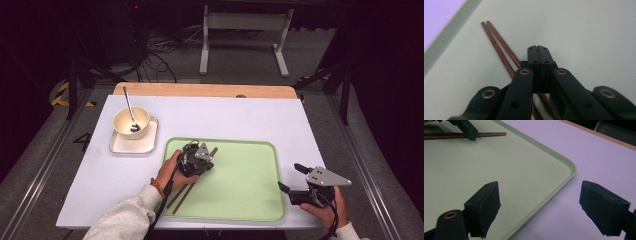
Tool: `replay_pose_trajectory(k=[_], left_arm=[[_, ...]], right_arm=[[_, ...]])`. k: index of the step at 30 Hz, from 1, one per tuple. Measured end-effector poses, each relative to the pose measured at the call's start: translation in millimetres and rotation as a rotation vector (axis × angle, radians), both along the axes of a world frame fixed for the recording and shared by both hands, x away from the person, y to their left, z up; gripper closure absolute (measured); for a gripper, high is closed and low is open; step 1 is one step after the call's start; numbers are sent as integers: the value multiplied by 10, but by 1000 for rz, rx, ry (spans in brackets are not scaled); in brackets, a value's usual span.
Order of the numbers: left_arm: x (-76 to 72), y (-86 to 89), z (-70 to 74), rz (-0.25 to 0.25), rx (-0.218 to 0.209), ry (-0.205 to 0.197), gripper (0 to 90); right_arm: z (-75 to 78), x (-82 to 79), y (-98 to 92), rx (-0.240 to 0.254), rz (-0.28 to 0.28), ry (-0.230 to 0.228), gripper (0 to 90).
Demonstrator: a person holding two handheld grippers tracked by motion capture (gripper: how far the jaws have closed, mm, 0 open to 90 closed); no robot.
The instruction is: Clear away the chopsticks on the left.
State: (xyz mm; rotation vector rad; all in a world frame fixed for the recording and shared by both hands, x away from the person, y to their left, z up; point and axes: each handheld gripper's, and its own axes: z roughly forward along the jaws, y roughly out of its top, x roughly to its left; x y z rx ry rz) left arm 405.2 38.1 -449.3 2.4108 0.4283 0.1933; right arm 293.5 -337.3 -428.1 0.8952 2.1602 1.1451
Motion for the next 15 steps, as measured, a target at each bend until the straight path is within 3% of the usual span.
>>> replay_pose_trajectory(k=[4,15], left_arm=[[22,42,5,14,9,-11,900],[97,278,7,67,7,12,900]], right_arm=[[-1,-8,15,-3,9,-3,170],[6,-35,23,-8,17,-6,169]])
